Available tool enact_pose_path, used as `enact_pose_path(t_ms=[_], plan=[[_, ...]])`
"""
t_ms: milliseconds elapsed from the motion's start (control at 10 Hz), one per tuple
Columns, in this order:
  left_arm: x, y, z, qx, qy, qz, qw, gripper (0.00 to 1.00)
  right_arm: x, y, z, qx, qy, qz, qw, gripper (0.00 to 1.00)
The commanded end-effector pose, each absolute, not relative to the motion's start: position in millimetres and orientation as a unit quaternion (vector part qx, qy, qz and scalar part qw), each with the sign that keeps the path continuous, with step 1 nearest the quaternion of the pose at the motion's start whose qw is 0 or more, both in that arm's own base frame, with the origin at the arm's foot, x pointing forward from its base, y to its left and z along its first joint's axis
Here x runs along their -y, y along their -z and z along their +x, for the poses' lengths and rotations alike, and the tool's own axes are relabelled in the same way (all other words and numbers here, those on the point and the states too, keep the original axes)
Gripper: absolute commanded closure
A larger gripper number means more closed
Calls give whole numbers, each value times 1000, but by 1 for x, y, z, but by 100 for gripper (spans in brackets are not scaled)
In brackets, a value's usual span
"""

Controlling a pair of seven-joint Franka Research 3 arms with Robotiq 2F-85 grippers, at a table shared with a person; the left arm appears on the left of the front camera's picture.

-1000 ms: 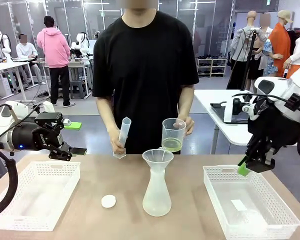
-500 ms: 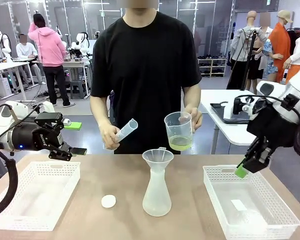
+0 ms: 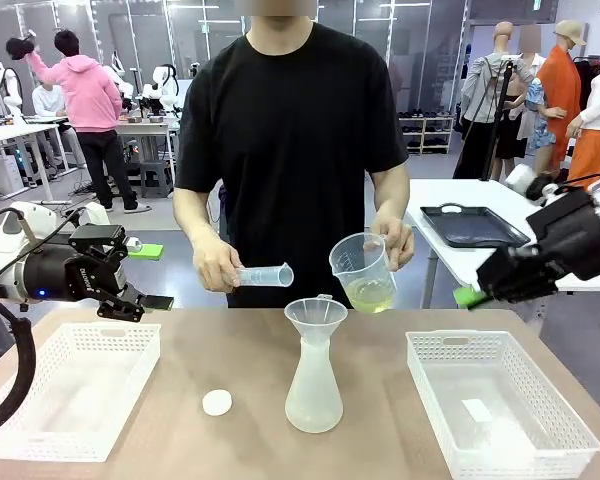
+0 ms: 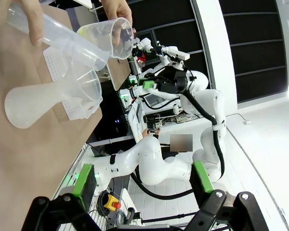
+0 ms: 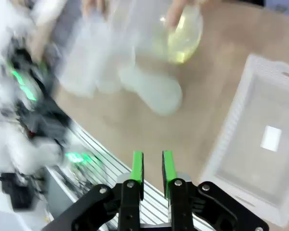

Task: Prepare the solutions needed for the experiment.
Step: Once the solution is in the Big flask , pick up the Plastic Funnel and place it back into the right Organizing basket.

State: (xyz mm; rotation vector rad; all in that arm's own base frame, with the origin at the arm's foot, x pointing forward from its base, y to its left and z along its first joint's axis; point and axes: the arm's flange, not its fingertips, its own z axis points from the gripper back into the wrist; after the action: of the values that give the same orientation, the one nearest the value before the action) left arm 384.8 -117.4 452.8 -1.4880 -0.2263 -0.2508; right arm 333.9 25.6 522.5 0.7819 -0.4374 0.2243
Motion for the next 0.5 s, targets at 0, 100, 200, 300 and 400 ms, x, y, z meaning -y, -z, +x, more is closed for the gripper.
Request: enact_pose_path(t_ms=[0, 100, 200, 300, 400], plan=[[119, -455, 384, 101, 114, -680, 718, 0, -33, -439, 275, 260, -22, 476, 840, 77], [119, -455, 384, 101, 114, -680, 718, 0, -28, -432, 273, 260, -14, 499, 826, 77], [119, -455, 384, 101, 114, -680, 718, 0, -25, -427, 270, 253, -12, 496, 830, 77], [119, -455, 384, 101, 114, -680, 718, 0, -22, -422, 270, 248, -18, 502, 828, 77], [119, -455, 384, 101, 114, -680, 718, 0, -20, -415, 273, 231, -40, 511, 827, 77]])
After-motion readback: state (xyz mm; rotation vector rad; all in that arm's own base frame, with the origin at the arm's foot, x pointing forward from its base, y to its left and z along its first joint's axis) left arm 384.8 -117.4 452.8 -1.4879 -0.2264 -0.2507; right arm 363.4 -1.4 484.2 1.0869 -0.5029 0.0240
